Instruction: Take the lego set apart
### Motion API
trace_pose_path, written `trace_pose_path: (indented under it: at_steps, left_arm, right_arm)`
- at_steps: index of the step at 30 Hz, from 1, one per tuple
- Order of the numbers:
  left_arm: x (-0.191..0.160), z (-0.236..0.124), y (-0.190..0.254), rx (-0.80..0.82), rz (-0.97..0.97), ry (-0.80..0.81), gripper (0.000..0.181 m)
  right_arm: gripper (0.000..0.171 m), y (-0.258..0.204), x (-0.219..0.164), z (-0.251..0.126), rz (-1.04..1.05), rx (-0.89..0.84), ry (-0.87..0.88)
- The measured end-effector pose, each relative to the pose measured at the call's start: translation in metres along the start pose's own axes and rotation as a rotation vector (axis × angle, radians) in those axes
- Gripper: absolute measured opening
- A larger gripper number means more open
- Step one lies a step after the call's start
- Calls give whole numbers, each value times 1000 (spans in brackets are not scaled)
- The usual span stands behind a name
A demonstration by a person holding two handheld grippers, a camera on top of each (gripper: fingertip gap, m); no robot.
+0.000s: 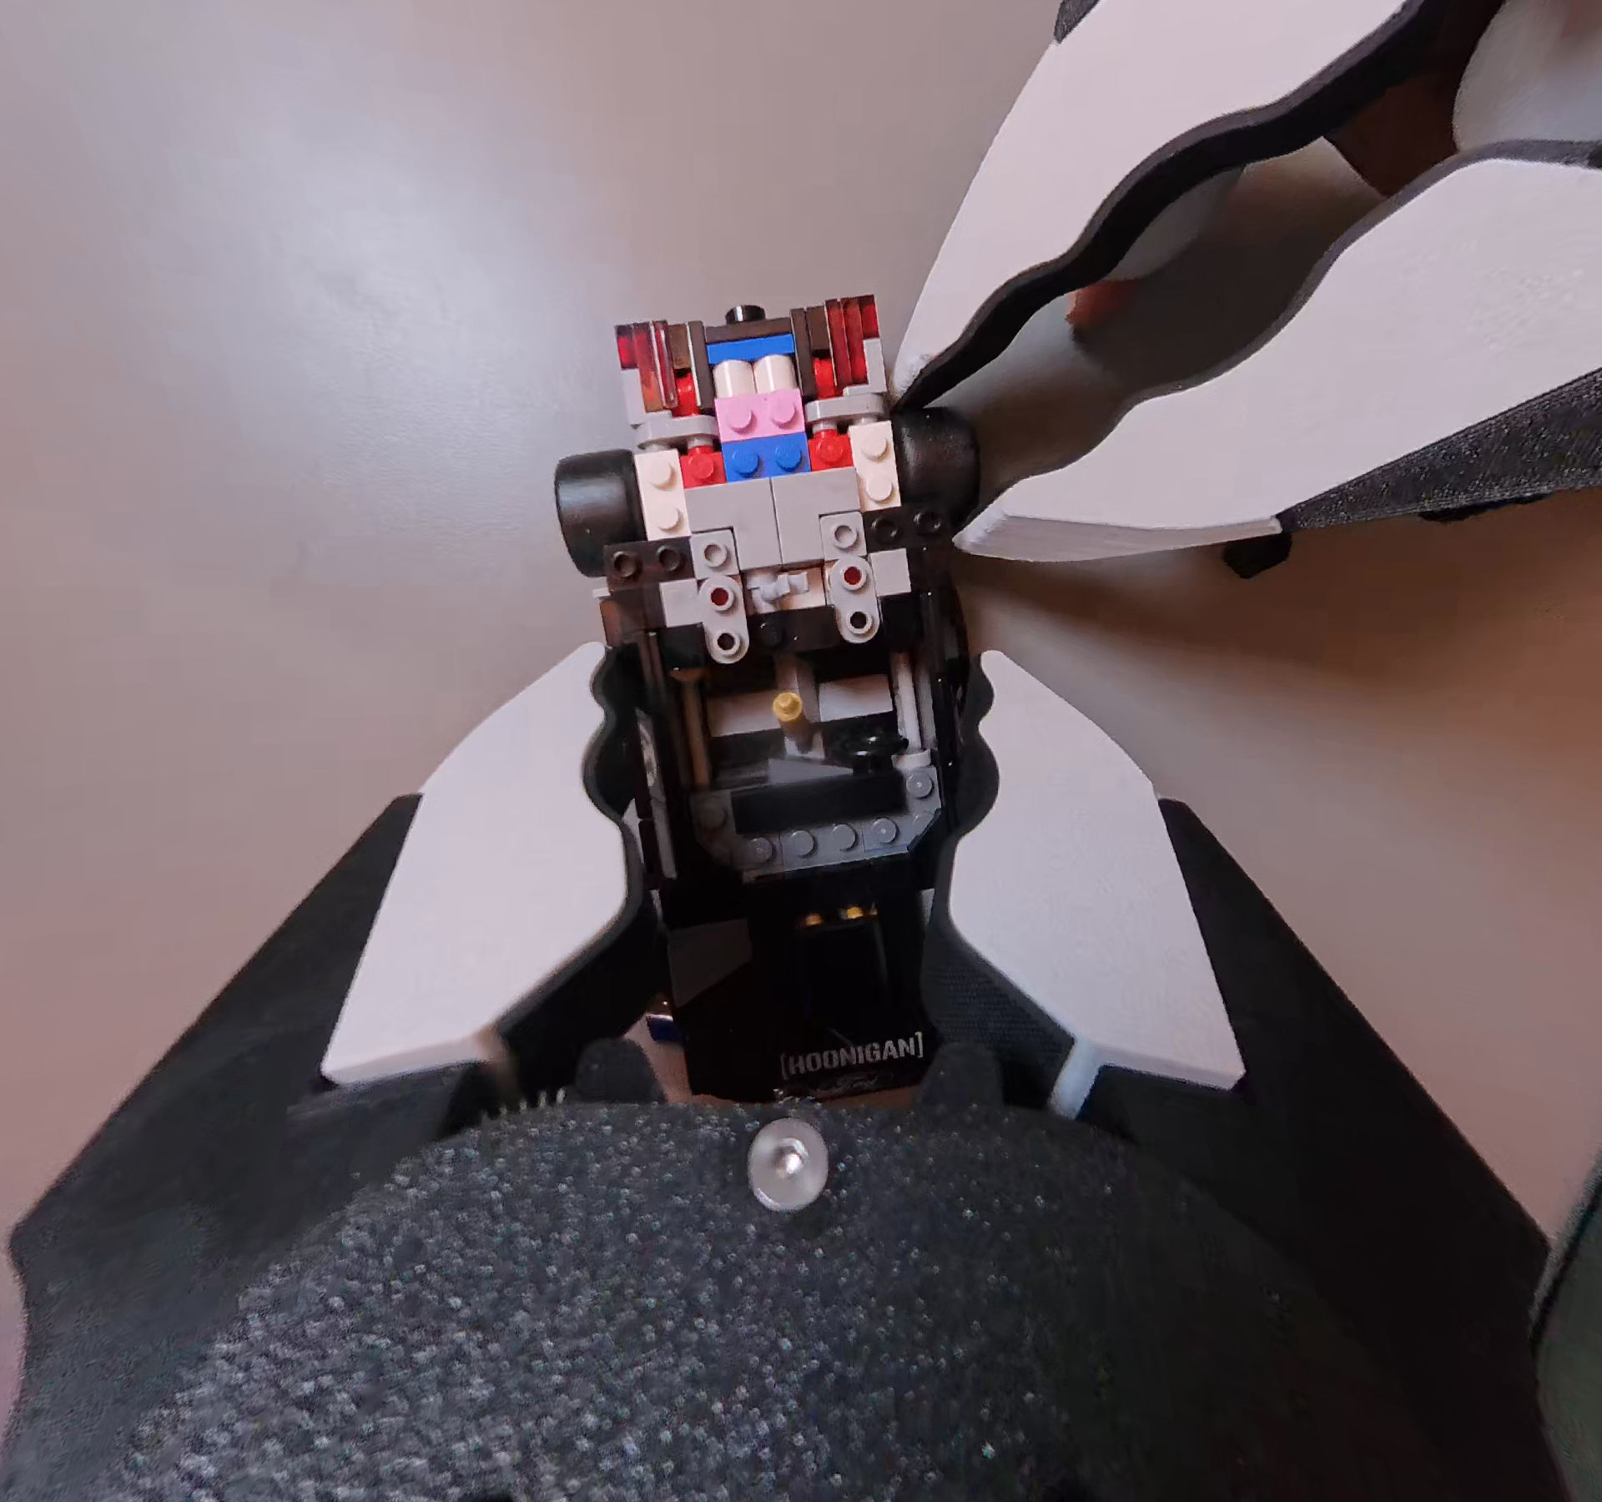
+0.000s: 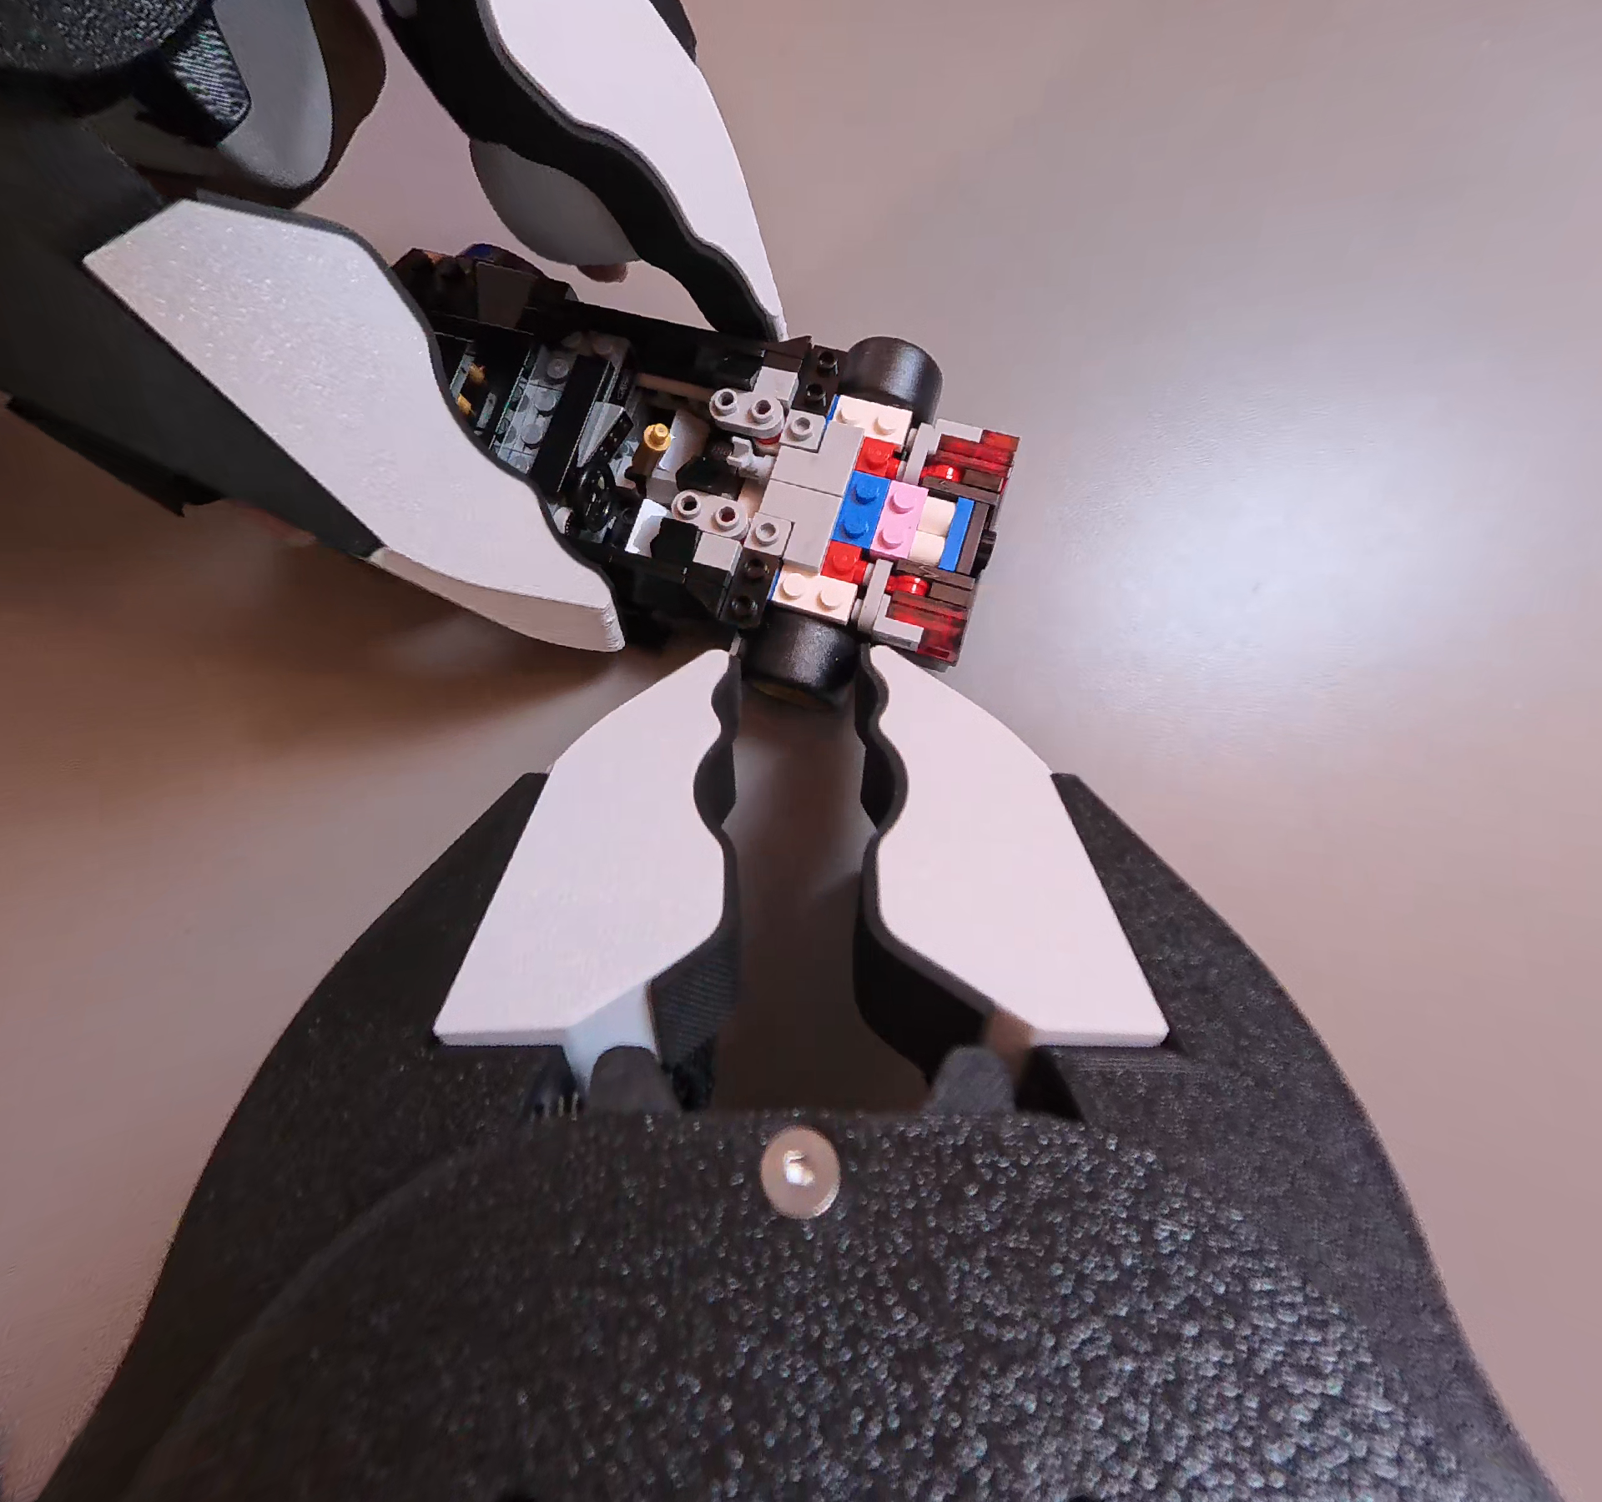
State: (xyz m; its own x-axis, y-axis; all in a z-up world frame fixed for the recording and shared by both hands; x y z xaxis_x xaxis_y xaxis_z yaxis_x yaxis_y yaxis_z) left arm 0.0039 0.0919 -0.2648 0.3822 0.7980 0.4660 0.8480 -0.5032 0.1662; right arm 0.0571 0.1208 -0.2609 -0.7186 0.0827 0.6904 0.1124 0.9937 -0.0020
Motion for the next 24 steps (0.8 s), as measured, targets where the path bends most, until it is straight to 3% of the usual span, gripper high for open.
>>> trace_pose_path:
  at_steps: [8, 12, 18, 24]
  left_arm:
    - [2, -23, 6, -40, -12, 137, 81]
    - [-14, -38, 0, -35, -23, 215, 83]
    - [-41, -27, 10, -132, -42, 267, 84]
    - [-46, -19, 7, -52, 26, 249, 72]
  right_arm:
    - [25, 26, -3, -4, -13, -15, -9]
    - [26, 32, -5, -5, 28, 20, 19]
    - [26, 30, -5, -8, -34, 10, 7]
    - [25, 25, 9, -28, -42, 76, 51]
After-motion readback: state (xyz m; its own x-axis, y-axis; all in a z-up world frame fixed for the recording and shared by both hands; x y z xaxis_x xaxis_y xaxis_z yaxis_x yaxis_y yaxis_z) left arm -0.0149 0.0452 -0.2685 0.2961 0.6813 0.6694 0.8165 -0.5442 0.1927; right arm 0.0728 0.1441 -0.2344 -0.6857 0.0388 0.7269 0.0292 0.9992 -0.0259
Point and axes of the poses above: each gripper's, where its closed fingertips meet, z out along the fingers, x out of its top, y = z × x across the jaws, the point moved 2 cm from there along -z, back along the fingers, and after that the axes turned 7 degrees about -x, right-handed, at the moved point
